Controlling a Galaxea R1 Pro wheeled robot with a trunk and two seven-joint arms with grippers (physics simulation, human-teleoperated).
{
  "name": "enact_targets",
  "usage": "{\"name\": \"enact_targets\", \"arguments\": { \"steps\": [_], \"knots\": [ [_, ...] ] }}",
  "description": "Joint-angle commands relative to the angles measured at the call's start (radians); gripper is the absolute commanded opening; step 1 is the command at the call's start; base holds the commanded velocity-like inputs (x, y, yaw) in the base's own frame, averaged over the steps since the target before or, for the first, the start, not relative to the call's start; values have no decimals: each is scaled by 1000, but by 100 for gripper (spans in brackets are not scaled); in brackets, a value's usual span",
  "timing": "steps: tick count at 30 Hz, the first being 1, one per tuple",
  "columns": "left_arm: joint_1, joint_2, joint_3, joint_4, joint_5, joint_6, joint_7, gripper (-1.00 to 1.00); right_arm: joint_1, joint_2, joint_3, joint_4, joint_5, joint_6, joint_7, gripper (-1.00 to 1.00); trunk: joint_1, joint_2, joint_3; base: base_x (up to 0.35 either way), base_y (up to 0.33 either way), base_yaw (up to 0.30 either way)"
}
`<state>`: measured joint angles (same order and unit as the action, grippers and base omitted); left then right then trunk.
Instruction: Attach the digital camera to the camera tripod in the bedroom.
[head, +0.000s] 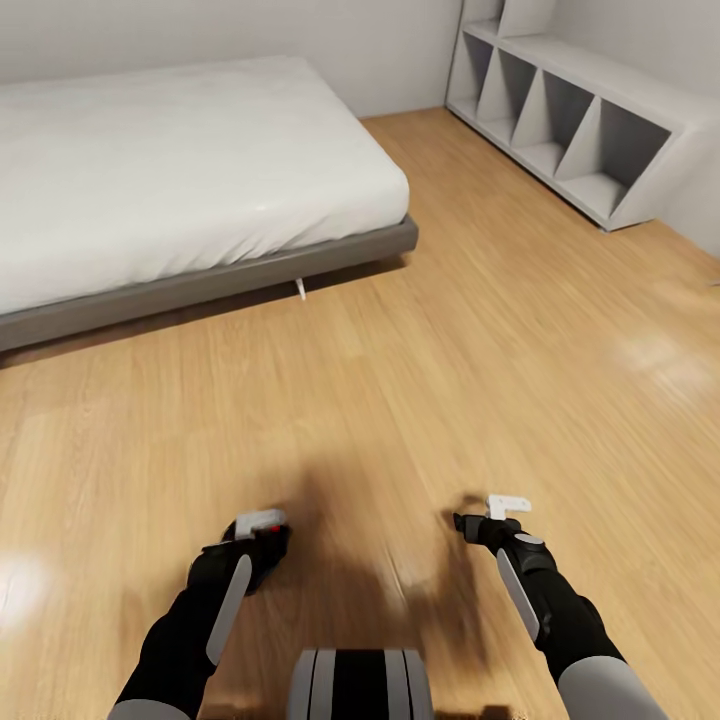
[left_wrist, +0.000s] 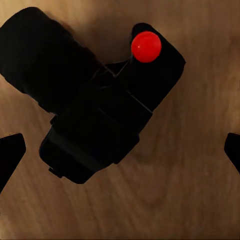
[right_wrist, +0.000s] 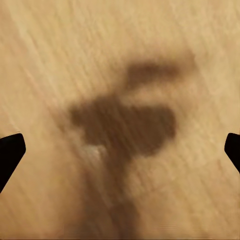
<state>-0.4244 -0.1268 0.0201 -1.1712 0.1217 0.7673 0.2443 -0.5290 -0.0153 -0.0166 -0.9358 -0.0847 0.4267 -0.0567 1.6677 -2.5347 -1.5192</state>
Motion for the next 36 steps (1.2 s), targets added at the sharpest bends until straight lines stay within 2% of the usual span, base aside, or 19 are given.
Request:
{"name": "enact_targets", "arguments": {
  "steps": [1,28,31,36],
  "knots": [
    [0,-1,1,-1,11,3,7,100,0,0,1,-2,-9,4,-6,100,0,-1,-5,0,0,0],
    [0,0,1,0,7,3,15,100,0,0,1,-2,-9,5,-7,100,12,-7,-109,0,0,0],
    [0,0,2,0,6,3,35,100,0,0,1,-2,-9,3,-7,100,14,-8,-121,0,0,0],
    [0,0,1,3,6,4,63,100,0,0,1,-2,-9,2,-6,100,14,-8,-121,0,0,0]
  ]
}}
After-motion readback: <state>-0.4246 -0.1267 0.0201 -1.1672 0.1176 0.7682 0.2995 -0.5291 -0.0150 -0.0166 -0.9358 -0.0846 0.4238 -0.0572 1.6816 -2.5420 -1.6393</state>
